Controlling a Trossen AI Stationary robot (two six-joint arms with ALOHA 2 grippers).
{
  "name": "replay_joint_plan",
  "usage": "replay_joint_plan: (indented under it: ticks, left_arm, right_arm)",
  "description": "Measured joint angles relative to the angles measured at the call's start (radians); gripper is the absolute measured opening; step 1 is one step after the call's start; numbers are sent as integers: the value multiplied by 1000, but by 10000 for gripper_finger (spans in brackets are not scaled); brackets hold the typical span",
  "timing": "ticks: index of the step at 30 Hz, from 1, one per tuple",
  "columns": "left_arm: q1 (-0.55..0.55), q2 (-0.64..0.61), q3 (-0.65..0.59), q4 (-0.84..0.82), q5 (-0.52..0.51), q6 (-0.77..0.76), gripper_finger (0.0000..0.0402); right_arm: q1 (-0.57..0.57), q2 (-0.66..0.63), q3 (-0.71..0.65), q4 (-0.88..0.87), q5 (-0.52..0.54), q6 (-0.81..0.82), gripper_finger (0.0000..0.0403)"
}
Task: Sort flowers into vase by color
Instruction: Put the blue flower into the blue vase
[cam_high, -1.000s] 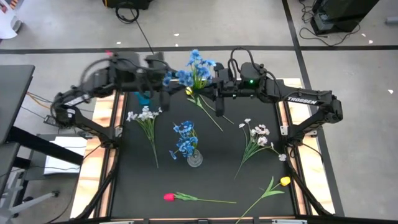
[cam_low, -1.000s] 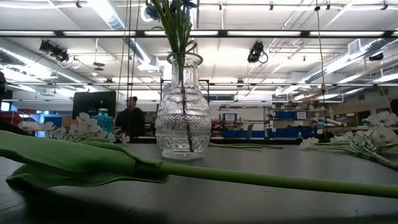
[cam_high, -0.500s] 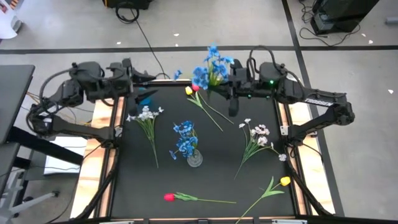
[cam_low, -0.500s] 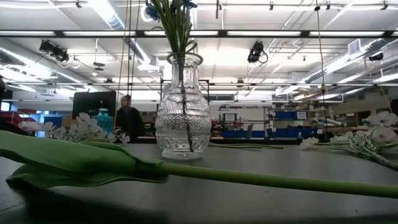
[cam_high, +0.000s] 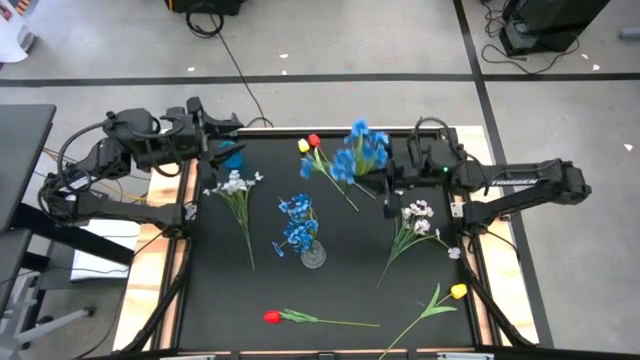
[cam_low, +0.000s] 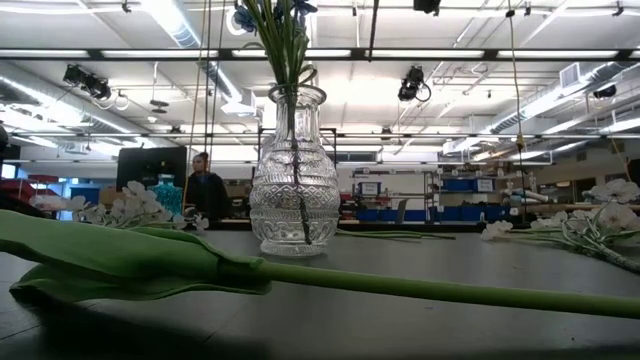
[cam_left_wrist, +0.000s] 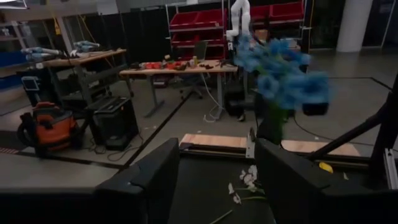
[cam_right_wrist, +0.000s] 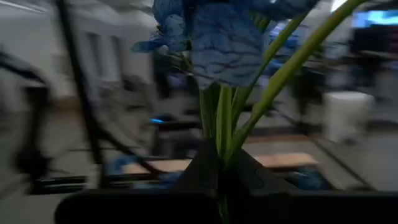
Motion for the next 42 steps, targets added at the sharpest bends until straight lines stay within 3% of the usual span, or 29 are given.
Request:
replay_joint_plan:
  ticks: [3, 10, 14, 18, 36, 42]
  left_arm:
    - [0, 3, 0, -1, 0, -3, 215]
    - [0, 7, 0, 0, 0, -4, 215]
    - [0, 8, 0, -1, 0, -6, 215]
    - [0, 8, 0, 0, 0, -6, 215]
    - [0, 8, 0, -1, 0, -6, 215]
    - [0, 8, 0, -1, 0, -6, 215]
  right_arm:
    - [12, -2, -66, 97, -62, -8, 12]
    - [52, 21, -98, 112, -169, -68, 36]
    - [75, 59, -97, 131, -182, -168, 20]
    - [88, 134, -97, 214, -258, -158, 12]
    - [155, 380, -95, 573, -243, -212, 12]
    - [159, 446, -92, 586, -268, -173, 12]
